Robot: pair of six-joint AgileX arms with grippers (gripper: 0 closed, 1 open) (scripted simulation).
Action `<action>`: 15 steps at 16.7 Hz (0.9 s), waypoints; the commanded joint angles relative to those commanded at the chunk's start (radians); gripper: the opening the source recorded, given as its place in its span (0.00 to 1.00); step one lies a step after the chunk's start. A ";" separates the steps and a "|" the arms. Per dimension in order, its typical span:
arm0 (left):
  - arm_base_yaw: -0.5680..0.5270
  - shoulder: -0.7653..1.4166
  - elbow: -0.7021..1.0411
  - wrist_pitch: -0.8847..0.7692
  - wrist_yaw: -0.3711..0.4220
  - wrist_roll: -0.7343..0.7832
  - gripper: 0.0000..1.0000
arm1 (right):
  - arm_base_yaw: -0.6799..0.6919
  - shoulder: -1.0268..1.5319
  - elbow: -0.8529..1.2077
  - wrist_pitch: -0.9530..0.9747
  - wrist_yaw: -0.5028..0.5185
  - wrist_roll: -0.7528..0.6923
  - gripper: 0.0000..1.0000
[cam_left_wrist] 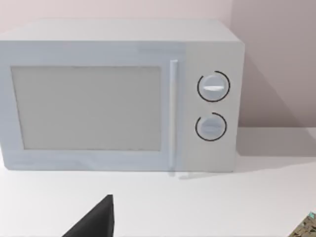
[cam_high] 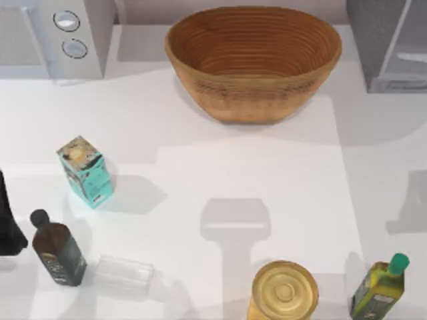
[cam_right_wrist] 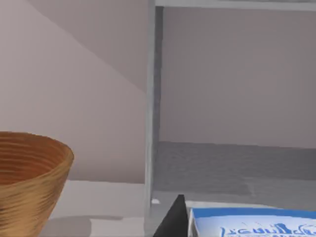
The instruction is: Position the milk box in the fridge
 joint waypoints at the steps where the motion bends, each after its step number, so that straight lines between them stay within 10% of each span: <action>1: 0.000 0.000 0.000 0.000 0.000 0.000 1.00 | -0.009 0.073 0.042 0.059 -0.018 -0.003 0.00; 15: 0.000 0.000 0.000 0.000 0.000 0.000 1.00 | -0.184 1.615 0.694 0.889 -0.188 0.034 0.00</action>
